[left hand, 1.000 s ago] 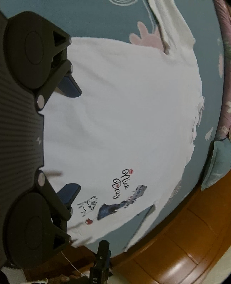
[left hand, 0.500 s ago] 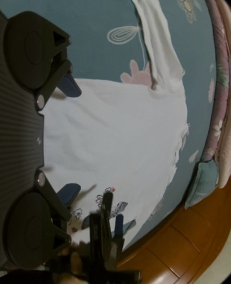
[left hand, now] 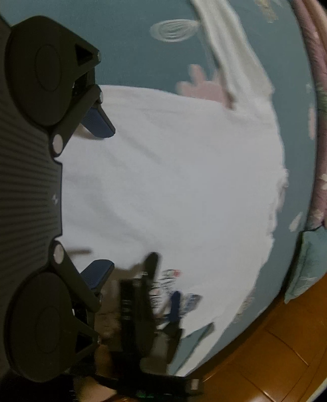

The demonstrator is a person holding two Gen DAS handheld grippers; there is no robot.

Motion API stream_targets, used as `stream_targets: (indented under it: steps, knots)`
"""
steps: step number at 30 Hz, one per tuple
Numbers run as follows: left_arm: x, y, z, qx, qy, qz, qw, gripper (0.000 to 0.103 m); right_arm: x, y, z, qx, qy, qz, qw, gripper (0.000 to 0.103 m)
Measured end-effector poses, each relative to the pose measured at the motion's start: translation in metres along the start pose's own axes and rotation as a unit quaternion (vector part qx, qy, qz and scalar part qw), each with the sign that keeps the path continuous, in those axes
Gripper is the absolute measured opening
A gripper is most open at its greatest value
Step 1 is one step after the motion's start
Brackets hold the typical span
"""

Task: Fold clothes

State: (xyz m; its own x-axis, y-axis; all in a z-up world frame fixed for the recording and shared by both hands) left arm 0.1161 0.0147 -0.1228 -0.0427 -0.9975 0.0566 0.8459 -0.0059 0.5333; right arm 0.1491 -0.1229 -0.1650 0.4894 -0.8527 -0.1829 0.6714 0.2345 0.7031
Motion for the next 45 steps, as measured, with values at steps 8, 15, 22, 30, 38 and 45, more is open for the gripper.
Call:
stream_targets:
  steps: [8, 15, 22, 30, 38, 45]
  knots:
    - [0.012, 0.015, -0.026, 0.018, 0.003, 0.005, 0.9998, 0.102, 0.001, 0.004, -0.003, -0.012, 0.003, 0.004, 1.0, 0.103]
    - [0.019, 0.01, -0.038, 0.023, 0.012, -0.011, 0.9996, 0.102, 0.0, 0.0, -0.001, -0.003, 0.001, 0.009, 1.0, 0.103]
    - [0.0, 0.024, -0.023, 0.028, -0.004, -0.019, 0.9994, 0.102, -0.002, 0.001, -0.001, -0.009, -0.006, 0.009, 1.0, 0.103]
    - [-0.019, 0.084, -0.051, 0.07, -0.014, -0.02, 0.9972, 0.102, -0.004, 0.002, -0.002, -0.008, -0.012, 0.008, 1.0, 0.103]
    - [-0.044, 0.08, -0.063, 0.043, -0.046, -0.016, 0.9979, 0.102, -0.005, 0.004, -0.003, -0.017, -0.017, 0.012, 1.0, 0.103]
    - [-0.117, 0.118, -0.034, 0.088, 0.0, -0.019, 0.9959, 0.102, -0.004, 0.004, -0.004, -0.013, -0.014, 0.011, 1.0, 0.103]
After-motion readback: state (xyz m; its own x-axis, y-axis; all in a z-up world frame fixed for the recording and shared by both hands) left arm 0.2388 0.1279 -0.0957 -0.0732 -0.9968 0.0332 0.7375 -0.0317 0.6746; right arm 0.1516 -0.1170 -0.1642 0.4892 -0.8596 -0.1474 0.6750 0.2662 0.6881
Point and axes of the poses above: each gripper's, at about its wrist camera, not at the fingertips, and z roughly against the way its jaws point, x to its right, y to its top, the point moved 4 cm from there along -z, roughly the way its jaws point, and after that the axes turned 12 degrees about y, right-handed, at the moved point
